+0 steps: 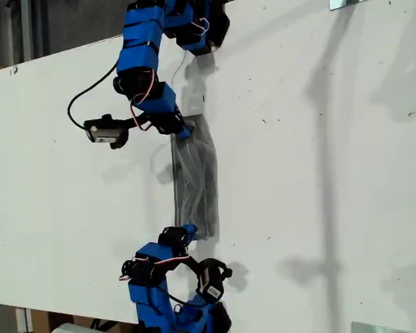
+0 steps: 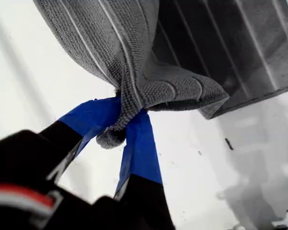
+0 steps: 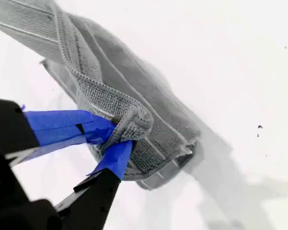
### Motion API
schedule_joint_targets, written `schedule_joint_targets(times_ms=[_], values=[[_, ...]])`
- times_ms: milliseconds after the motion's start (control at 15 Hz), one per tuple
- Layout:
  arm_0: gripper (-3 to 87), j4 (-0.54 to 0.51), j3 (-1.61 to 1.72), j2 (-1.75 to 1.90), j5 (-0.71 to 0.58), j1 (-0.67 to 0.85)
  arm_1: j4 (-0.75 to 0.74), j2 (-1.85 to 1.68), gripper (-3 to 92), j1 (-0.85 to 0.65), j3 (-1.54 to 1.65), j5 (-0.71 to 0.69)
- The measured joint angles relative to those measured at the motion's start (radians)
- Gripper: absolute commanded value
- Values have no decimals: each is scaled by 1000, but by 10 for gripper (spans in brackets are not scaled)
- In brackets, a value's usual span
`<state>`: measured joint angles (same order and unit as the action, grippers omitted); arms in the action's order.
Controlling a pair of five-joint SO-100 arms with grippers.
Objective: Grasp corners of a square towel and fold twice.
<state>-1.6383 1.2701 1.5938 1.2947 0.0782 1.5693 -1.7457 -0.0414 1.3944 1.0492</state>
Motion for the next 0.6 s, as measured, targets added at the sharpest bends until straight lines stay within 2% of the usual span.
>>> schedule_joint_targets(times_ms=[133,333,600], values=[[-4,3,74,2,-67,153,-29,-17,-1,-124,43,-49],[-4,84,91,-54,-199,342,-127,9,-1,-316,150,-77],[-4,112,-15,-341,-285,485,-239,169,-1,-515,279,-61]])
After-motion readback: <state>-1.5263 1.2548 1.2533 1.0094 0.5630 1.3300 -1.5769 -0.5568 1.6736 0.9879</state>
